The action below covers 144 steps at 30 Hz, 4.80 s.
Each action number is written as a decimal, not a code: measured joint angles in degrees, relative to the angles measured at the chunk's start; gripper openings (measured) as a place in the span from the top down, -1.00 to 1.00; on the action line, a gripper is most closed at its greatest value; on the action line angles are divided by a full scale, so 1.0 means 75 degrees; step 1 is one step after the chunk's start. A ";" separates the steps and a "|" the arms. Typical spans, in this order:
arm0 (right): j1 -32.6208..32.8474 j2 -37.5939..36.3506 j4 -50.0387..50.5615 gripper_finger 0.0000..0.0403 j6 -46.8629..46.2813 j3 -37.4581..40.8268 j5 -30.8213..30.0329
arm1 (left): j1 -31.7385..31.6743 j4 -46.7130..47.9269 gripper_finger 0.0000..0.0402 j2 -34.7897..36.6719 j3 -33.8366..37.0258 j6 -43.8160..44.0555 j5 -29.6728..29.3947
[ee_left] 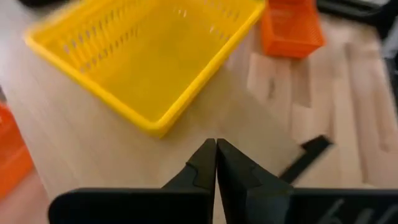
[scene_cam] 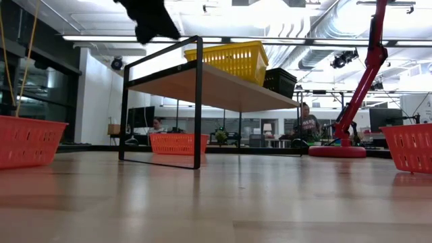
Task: Stack baskets on shelf by color
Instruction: Stack the top yellow basket on top of the yellow basket on the shelf, then put the bottom right orange basket on the shelf
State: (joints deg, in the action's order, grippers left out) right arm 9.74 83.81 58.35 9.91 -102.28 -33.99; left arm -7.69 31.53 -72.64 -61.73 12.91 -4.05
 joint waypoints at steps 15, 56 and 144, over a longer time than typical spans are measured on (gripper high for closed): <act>0.0000 0.0000 0.0000 1.00 0.0079 0.0000 0.0010 | -0.1070 -0.0808 1.00 -0.0799 0.0006 0.0132 -0.0191; -0.0560 0.2850 -0.0564 1.00 0.1090 0.0003 0.3015 | -0.0940 -0.5720 1.00 0.4320 0.3918 -0.0194 0.0683; 0.4123 -0.0305 0.2440 0.81 -1.4736 0.6413 0.4196 | 0.1848 -0.6198 0.83 0.3686 0.4791 -0.1249 0.0051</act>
State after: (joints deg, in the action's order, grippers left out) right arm 40.66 81.52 76.65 -100.61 -54.18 -2.52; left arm 6.17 -14.95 -44.99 -25.80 3.54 -3.67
